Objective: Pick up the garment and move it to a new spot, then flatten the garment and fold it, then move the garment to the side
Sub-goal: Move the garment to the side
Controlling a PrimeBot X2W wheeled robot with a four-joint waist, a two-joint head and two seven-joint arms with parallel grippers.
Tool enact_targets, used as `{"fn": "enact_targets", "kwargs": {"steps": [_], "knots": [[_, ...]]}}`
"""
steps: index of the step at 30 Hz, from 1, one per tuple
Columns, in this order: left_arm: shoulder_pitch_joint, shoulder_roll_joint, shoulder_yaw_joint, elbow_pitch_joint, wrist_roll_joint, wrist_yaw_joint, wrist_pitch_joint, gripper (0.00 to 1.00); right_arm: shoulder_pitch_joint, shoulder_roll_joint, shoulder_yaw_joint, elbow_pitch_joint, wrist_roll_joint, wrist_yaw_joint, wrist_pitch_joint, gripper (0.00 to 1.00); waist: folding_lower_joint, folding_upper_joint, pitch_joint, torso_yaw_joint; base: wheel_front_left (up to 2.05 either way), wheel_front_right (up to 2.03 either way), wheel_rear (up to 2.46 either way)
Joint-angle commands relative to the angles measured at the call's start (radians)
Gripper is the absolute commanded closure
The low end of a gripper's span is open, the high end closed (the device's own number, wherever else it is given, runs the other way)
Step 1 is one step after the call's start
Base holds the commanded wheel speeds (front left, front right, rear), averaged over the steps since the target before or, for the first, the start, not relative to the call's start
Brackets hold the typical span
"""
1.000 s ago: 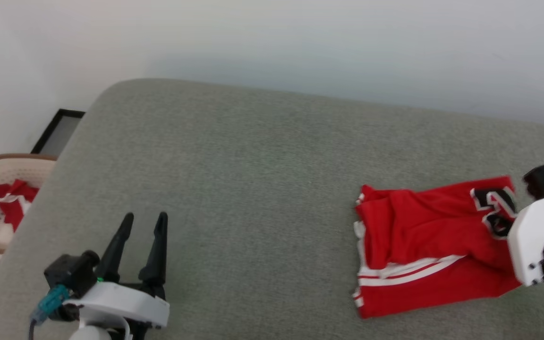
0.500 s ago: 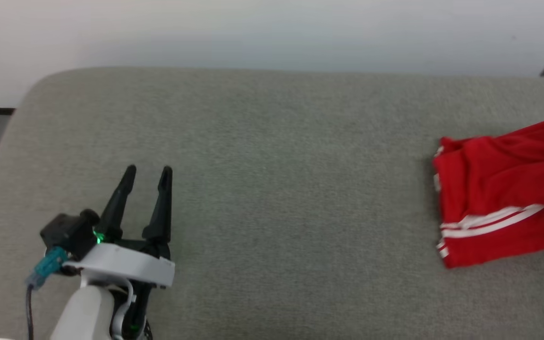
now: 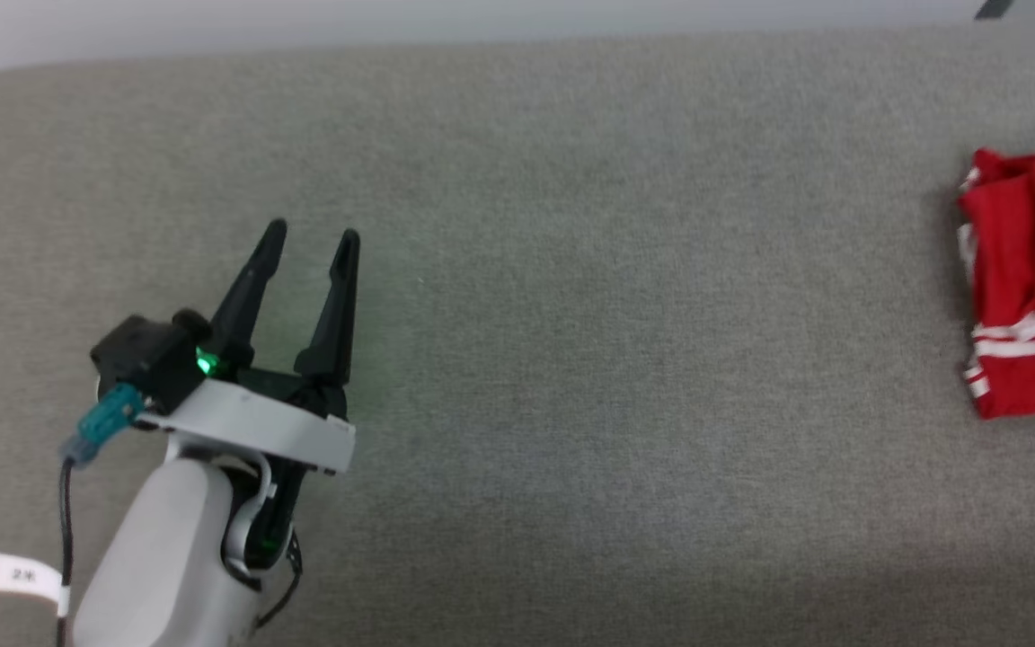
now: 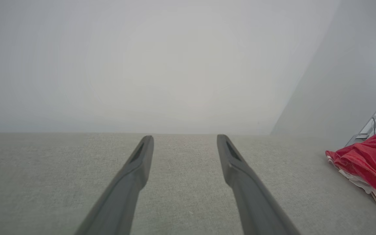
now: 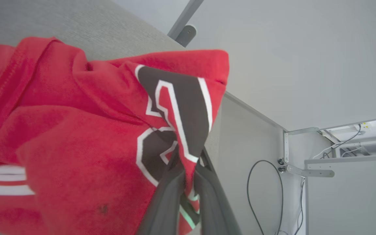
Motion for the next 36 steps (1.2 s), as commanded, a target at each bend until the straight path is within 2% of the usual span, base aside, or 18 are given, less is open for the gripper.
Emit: {"fn": "enact_targets", "kwargs": {"steps": [1, 8, 20, 22, 23, 24, 25, 26, 36], "knots": [[-0.015, 0.006, -0.003, 0.002, -0.006, -0.003, 0.001, 0.0, -0.02, -0.01, 0.006, 0.01, -0.009, -0.002, -0.014, 1.0, 0.0, 0.0, 0.049, -0.03, 0.0, 0.0, 0.0], [-0.077, 0.012, -0.05, 0.015, -0.011, -0.003, 0.001, 0.0, -0.091, -0.047, 0.044, 0.132, -0.094, -0.002, -0.107, 1.0, 0.0, 0.0, 0.114, -0.023, 0.0, 0.0, 0.0], [-0.128, 0.024, -0.096, 0.032, -0.021, -0.003, 0.001, 0.0, -0.161, 0.053, -0.005, 0.37, -0.173, -0.002, -0.196, 1.0, 0.0, 0.0, 0.159, -0.001, 0.0, 0.0, 0.0], [-0.129, 0.025, -0.097, 0.04, -0.024, -0.003, 0.001, 0.0, -0.164, 0.066, -0.014, 0.398, -0.193, -0.002, -0.214, 0.62, 0.0, 0.0, 0.152, 0.002, 0.0, 0.0, 0.0], [-0.126, 0.026, -0.097, 0.042, -0.027, -0.003, 0.001, 0.0, -0.164, 0.074, -0.017, 0.409, -0.199, -0.002, -0.225, 0.51, 0.0, 0.0, 0.147, 0.003, 0.0, 0.0, 0.0], [-0.122, 0.027, -0.095, 0.045, -0.027, -0.003, 0.001, 0.0, -0.167, 0.083, -0.025, 0.424, -0.208, -0.002, -0.233, 0.24, 0.0, 0.0, 0.14, 0.003, 0.0, 0.0, 0.0], [-0.116, 0.03, -0.096, 0.049, -0.026, -0.003, 0.001, 0.0, -0.17, 0.092, -0.029, 0.436, -0.217, -0.002, -0.238, 0.02, 0.0, 0.0, 0.133, 0.002, 0.0, 0.0, 0.0], [-0.11, 0.034, -0.096, 0.053, -0.025, -0.003, 0.001, 0.0, -0.174, 0.101, -0.033, 0.445, -0.225, -0.002, -0.248, 0.0, 0.0, 0.0, 0.126, 0.001, 0.0, 0.0, 0.0], [-0.049, 0.05, -0.084, 0.083, -0.037, -0.003, 0.001, 0.0, -0.193, 0.172, -0.043, 0.541, -0.277, -0.002, -0.336, 0.0, 0.0, 0.0, 0.015, 0.005, 0.0, 0.0, 0.0]]}}
